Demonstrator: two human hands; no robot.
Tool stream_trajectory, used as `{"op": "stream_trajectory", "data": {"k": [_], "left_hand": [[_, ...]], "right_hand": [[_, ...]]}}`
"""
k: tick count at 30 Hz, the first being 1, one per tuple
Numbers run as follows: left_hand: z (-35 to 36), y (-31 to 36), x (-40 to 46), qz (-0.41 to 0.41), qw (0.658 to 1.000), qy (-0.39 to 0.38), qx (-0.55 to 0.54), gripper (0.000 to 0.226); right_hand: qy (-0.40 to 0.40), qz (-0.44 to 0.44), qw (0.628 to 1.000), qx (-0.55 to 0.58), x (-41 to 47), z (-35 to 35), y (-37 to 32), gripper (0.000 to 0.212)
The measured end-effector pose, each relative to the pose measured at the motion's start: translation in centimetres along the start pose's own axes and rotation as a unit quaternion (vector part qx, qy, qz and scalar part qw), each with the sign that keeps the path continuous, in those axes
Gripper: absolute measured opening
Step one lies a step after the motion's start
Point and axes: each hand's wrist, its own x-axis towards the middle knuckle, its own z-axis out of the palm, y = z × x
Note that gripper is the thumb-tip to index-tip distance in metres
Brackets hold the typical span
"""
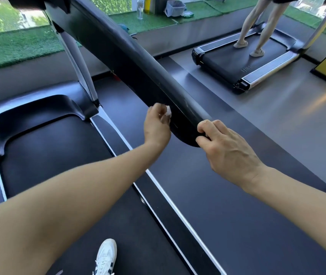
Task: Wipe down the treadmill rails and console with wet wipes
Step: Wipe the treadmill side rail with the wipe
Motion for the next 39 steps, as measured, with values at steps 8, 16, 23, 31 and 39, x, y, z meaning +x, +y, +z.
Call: {"op": "stream_trajectory", "data": {"k": [8,16,23,31,39], "left_hand": [[1.4,-0.9,-0.3,-0.024,0.998,0.053,0.012,0.02],[1.4,-1.2,-3.0,0.038,0.999,-0.007,-0.017,0.034],[0.7,-0.9,1.1,-0.051,0.997,0.056,0.004,0.015],[1.4,-1.2,-2.8,-0.015,0.999,-0.029,0.014,0.022],[1.5,-1.3,-1.4,-0.104,0.995,-0.011,0.002,0.011]], "right_hand": [[0.014,0.008,0.999,0.03,-0.2,0.4,0.1,0.026],[0.006,-0.003,0.999,0.034,-0.4,0.3,0.3,0.023],[0.01,-0.001,0.999,0.035,-0.3,0.6,0.2,0.023],[0.004,-0.021,0.999,0.027,-0.4,0.6,0.6,0.019],[0.0,-0.02,0.999,0.033,-0.6,0.5,0.7,0.021]]}}
